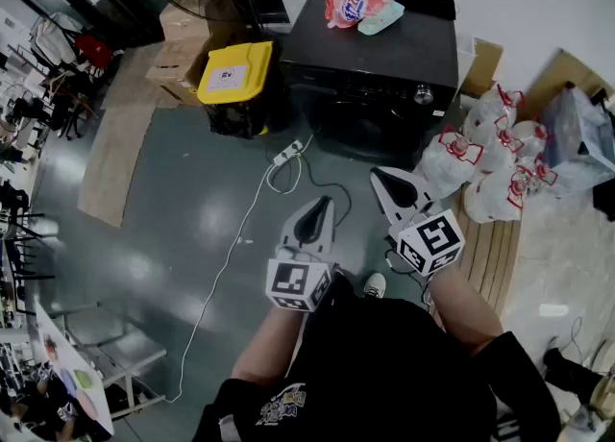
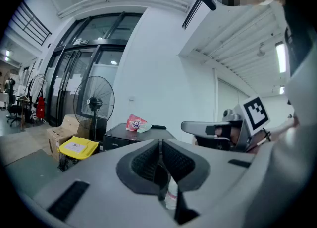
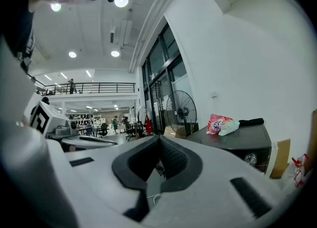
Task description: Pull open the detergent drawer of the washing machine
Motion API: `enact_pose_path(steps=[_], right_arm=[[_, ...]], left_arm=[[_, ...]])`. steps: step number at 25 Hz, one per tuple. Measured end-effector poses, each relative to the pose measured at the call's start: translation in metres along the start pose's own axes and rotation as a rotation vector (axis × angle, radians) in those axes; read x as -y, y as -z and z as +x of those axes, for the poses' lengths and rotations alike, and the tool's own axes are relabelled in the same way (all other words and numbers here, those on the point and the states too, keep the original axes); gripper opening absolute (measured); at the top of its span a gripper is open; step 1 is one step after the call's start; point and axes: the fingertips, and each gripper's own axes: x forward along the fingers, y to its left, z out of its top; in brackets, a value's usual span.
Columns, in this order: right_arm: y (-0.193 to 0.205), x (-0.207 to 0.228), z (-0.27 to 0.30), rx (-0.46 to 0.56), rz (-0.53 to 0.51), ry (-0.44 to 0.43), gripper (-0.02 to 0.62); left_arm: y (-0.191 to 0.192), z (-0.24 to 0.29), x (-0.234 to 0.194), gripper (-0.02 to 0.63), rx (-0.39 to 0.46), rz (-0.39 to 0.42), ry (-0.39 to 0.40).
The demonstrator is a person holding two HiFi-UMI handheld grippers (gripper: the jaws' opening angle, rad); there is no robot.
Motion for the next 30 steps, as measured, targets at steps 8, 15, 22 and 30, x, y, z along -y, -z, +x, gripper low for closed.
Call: enact_pose_path(steps=[8,15,22,30], right_arm=[[-0.007,-0.002,-0.012,0.024,0.012,-0.018,0.005],[-0.007,-0.011,-0.012,0.035,0.010,-0.028,0.008],[-0.006,-0.020,0.010,0.043,0.027,-0.036,0.038],[-0.020,-0.021,0.064,0.069,0.034,-0.021,0.157]], left_arm=[[-0.001,-0.004,0.009,0.018,0.001,0.008,-0.008],[0.000,-0.017,0.005,0.019,0.011,0.010,-0.043],[0.001,-0.020,-0.020,0.019,0.016,-0.002,-0.049],[-0.008,-0.003,-0.070,0.020,0.009,-0.007,-0.009]])
